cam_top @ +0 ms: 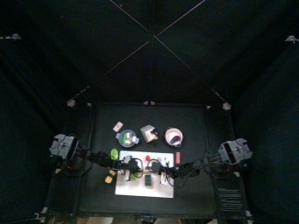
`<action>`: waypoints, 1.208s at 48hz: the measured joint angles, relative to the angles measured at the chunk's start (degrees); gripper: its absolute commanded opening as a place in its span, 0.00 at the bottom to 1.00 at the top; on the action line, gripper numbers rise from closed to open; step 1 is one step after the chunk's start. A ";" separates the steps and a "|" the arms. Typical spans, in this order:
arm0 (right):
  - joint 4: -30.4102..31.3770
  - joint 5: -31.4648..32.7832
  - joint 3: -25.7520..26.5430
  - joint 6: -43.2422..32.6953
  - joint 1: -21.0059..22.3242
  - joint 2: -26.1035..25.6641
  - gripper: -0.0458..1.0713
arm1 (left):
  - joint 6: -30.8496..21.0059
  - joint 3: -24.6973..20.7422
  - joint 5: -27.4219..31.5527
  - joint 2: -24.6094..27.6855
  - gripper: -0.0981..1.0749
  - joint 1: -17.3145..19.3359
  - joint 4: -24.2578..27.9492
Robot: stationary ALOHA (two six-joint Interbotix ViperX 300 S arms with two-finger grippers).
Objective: Cut first piece of sushi
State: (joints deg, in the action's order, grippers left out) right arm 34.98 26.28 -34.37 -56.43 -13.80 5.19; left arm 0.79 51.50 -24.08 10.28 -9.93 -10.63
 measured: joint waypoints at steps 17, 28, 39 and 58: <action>0.26 1.49 0.35 0.09 0.79 0.00 0.42 | 0.00 0.00 0.18 -0.44 0.42 1.85 1.58; 0.26 1.58 0.88 0.09 0.88 -0.09 0.42 | 0.26 0.26 0.26 -1.23 0.42 2.02 1.93; 0.26 2.46 1.49 0.09 0.88 -2.29 0.42 | 0.18 0.79 1.23 -5.19 0.43 1.23 2.72; 0.26 3.87 1.58 0.09 0.18 -3.52 0.42 | 0.09 0.88 1.23 -7.38 0.42 0.18 3.43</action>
State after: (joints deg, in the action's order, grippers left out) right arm 35.24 30.15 -32.78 -56.34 -13.62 1.67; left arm 0.88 52.38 -22.85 2.90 -9.76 -7.21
